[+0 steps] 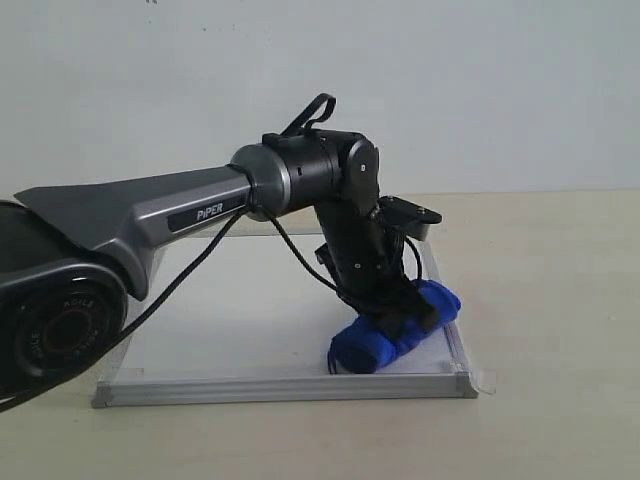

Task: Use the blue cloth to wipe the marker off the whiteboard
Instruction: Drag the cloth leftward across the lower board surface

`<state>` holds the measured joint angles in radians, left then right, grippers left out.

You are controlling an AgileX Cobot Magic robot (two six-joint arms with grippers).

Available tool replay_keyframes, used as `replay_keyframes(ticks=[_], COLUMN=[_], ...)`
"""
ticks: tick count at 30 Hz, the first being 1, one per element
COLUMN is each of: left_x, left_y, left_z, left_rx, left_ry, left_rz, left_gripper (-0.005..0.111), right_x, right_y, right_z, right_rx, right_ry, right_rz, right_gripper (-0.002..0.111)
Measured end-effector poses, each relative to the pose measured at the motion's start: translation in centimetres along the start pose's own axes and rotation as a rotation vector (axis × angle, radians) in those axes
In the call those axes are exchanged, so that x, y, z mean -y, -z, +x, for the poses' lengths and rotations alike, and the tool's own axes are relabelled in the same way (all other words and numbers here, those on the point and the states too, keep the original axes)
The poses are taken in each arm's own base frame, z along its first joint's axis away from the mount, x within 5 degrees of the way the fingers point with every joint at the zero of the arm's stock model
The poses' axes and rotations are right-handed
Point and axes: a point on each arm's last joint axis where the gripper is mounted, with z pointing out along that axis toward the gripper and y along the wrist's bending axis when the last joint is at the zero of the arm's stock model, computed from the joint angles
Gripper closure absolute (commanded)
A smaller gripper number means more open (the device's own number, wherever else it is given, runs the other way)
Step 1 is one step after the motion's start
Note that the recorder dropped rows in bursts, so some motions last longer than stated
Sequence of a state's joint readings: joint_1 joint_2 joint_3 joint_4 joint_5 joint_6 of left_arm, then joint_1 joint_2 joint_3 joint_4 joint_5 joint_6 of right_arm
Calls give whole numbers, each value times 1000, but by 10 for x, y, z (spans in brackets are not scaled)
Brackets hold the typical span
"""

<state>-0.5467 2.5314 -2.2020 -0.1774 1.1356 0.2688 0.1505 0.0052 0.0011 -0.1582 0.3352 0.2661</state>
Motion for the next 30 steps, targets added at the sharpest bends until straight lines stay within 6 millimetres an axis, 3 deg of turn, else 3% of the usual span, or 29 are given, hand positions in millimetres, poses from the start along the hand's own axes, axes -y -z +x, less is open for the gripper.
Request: replay_keyframes(ticks=[15, 30], left_x=[4, -29], left_y=[2, 16], left_z=[-2, 23], left_rx=[28, -102], left_ry=[-5, 23], left_rz=[43, -149], left_gripper=[103, 103], right_x=[0, 0], right_y=[0, 0], right_z=[0, 0], right_rx=[0, 0], right_ry=[0, 0], right_rz=[0, 0], right_gripper=[107, 107])
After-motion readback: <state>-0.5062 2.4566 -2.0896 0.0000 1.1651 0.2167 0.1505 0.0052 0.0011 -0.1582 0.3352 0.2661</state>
